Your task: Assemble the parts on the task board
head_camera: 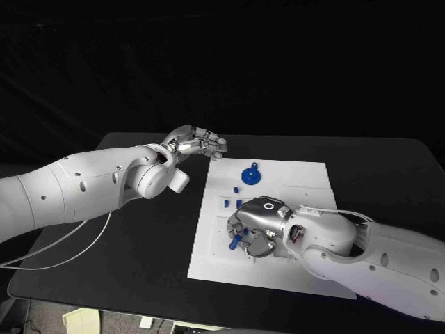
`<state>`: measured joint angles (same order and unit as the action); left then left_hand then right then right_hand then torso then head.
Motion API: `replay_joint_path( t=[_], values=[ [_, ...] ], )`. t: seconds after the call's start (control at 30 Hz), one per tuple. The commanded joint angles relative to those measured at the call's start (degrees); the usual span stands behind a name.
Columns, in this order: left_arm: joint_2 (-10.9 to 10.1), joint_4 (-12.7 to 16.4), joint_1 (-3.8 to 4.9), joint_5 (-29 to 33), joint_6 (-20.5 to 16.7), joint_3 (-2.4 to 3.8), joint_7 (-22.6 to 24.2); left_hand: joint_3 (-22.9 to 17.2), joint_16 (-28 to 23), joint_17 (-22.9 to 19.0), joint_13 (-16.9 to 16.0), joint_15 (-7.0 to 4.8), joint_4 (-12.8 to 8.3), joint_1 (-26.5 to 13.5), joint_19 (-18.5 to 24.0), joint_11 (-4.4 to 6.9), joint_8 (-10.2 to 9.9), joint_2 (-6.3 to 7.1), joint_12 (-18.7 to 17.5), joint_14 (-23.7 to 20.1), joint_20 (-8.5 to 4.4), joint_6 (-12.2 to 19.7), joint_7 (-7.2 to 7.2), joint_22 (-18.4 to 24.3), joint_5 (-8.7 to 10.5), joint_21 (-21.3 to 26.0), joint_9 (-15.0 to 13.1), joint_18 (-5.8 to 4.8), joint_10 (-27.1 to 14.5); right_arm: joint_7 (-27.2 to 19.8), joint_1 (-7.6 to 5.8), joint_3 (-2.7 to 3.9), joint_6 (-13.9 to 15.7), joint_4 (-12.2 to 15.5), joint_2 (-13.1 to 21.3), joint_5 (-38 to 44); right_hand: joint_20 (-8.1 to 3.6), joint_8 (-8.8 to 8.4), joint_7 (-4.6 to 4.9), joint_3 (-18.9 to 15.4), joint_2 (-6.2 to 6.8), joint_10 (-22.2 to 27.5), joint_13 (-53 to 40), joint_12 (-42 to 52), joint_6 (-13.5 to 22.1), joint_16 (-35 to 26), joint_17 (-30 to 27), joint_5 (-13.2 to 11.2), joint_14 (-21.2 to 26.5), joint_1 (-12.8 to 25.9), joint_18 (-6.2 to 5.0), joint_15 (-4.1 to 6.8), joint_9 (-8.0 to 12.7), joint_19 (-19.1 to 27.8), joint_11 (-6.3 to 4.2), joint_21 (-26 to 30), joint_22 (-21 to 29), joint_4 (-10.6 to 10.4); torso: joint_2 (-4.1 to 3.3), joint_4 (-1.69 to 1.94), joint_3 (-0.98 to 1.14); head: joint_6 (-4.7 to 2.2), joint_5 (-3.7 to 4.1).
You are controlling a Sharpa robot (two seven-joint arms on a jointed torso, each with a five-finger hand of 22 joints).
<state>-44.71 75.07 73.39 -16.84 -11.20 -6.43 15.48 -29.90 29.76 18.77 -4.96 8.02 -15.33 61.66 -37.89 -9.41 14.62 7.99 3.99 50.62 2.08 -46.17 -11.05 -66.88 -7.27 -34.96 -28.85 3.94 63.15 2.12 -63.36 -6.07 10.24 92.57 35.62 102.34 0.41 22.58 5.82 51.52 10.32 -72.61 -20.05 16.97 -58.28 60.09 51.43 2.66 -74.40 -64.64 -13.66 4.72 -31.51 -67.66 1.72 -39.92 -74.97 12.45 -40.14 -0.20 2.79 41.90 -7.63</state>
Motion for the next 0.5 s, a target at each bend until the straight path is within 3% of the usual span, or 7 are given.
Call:
replay_joint_path(
  t=[0.03, 0.3, 0.5],
  values=[
    [0.10, 0.07, 0.06, -0.22, 0.85, 0.02, 0.42, 0.07, -0.39, 0.09, 0.07, 0.04, 0.35, 0.04, 0.33, 0.05, 0.39, 0.01, 0.06, -0.51, 0.21, 0.52, 0.06, -0.05, -0.11, 0.34, 0.08, 0.57, -0.43, 0.78, 0.02, 0.00, -0.94, -0.10, -0.57, 1.45, -0.33, 0.17, 0.02, 0.07, -0.54, -0.87, -0.07, 0.20, -0.51, 0.24, 0.08, 0.13, 0.10, -0.10, -1.34, 0.47, 0.00, 0.06, -0.58, -0.24, -1.11, 0.38, 0.00, -0.03, 0.02, -0.10, 0.04],
    [0.21, 0.09, 0.06, -0.22, 0.97, 0.02, 0.37, 0.08, -0.43, 0.13, 0.09, 0.04, 0.36, 0.03, 0.34, 0.05, 0.40, 0.02, 0.05, -0.52, 0.21, 0.54, 0.06, -0.07, -0.11, 0.36, 0.09, 0.57, -0.44, 1.54, 0.02, -0.11, -2.62, -0.39, -2.17, 2.47, -0.33, 0.15, 0.02, 0.08, -0.52, -0.86, -0.11, 0.20, -0.52, 0.24, 0.09, 0.13, 0.10, -0.06, -1.34, 0.47, -0.04, 0.06, -0.58, -0.27, -1.11, 0.44, 0.00, 0.02, -0.04, -0.09, 0.21],
    [0.14, 0.09, 0.06, -0.22, 0.85, 0.02, 0.36, 0.09, -0.46, 0.17, 0.10, 0.05, 0.38, 0.00, 0.34, 0.04, 0.40, 0.02, 0.05, -0.53, 0.22, 0.55, 0.05, -0.08, -0.10, 0.38, 0.09, 0.57, -0.45, 1.63, 0.02, -0.93, -2.67, 0.23, -2.41, 3.59, -0.29, 0.13, 0.02, 0.16, -0.42, -0.85, -0.19, 0.19, -0.56, 0.25, 0.13, 0.24, 0.08, 0.06, -1.34, 0.45, -0.11, 0.14, -0.57, -0.29, -1.11, 0.53, 0.00, 0.05, -0.08, -0.01, 0.27]
  ],
)
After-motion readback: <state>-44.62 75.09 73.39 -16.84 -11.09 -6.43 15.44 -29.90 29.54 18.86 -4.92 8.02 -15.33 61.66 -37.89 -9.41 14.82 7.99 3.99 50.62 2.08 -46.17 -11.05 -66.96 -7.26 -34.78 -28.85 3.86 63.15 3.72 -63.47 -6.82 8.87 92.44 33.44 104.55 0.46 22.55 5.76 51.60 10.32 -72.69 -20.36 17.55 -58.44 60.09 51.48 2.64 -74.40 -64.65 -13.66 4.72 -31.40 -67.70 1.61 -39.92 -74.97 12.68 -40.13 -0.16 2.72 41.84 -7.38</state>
